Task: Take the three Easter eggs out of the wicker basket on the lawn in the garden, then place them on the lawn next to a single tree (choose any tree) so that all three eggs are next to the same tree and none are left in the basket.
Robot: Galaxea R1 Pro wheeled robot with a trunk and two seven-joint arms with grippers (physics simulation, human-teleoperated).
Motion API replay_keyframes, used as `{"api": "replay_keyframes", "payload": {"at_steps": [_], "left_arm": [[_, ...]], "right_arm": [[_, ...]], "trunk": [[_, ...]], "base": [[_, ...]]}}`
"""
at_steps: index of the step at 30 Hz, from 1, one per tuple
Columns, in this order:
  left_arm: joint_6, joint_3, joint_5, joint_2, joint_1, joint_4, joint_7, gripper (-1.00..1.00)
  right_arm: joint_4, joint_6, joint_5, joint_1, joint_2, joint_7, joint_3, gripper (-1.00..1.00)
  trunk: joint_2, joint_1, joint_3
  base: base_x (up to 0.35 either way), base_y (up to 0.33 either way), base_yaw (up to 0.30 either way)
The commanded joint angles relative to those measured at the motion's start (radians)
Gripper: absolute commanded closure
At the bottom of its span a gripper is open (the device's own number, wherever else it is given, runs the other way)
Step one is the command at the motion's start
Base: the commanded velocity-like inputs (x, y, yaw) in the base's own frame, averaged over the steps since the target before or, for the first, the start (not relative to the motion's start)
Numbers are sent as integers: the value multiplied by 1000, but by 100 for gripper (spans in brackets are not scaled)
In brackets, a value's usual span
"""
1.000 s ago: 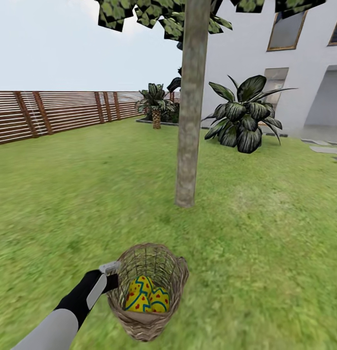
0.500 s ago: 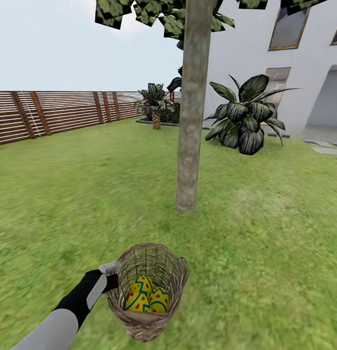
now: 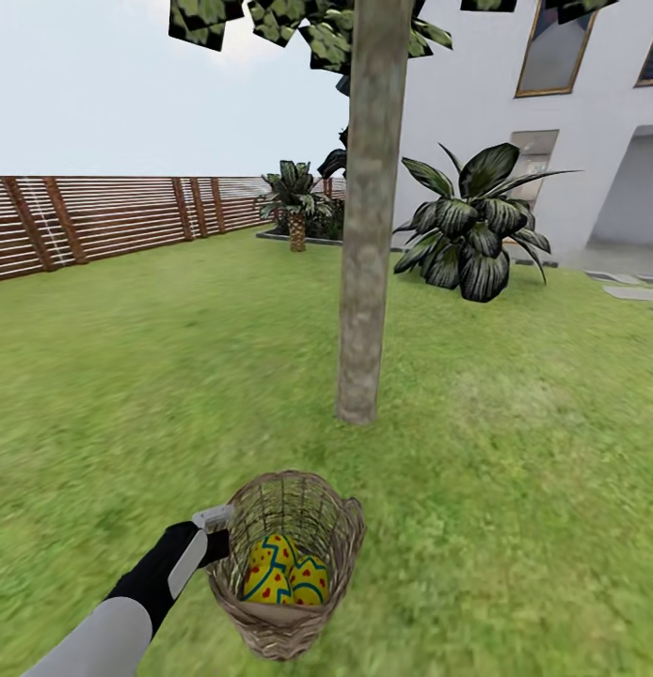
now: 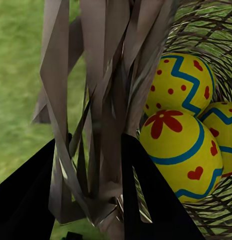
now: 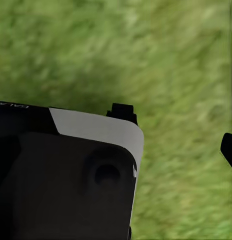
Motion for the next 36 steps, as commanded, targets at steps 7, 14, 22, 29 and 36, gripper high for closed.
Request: {"api": "replay_keyframes", "payload": {"at_steps": [7,14,22,29,36], "left_arm": [[1,-4,17,1,0,-3,7,100],[0,-4,16,2,0,-5,7,100],[-1,-4,17,2,0,-9,7,100],[0,-1,19,10,0,-15,7,100],[2,-1,19,9,0,-15,7,100]], "right_arm": [[6,-3,26,-2,-4,0,4,-100],[-22,7,26,-9,-11,6,5,-100],[-405,554,14,-310,-35,-5,-7,-100],[-405,558,17,-354,-63,-16,-3,-100],[-404,557,17,-355,-64,-14,-2,-100]], "trunk": [[-1,1,-1],[-1,1,-1],[-1,1,-1],[-1,1,-1],[-1,1,-1]], "base": [[316,0,-26],[172,0,0],[9,0,0],[299,0,0],[324,0,0]]}}
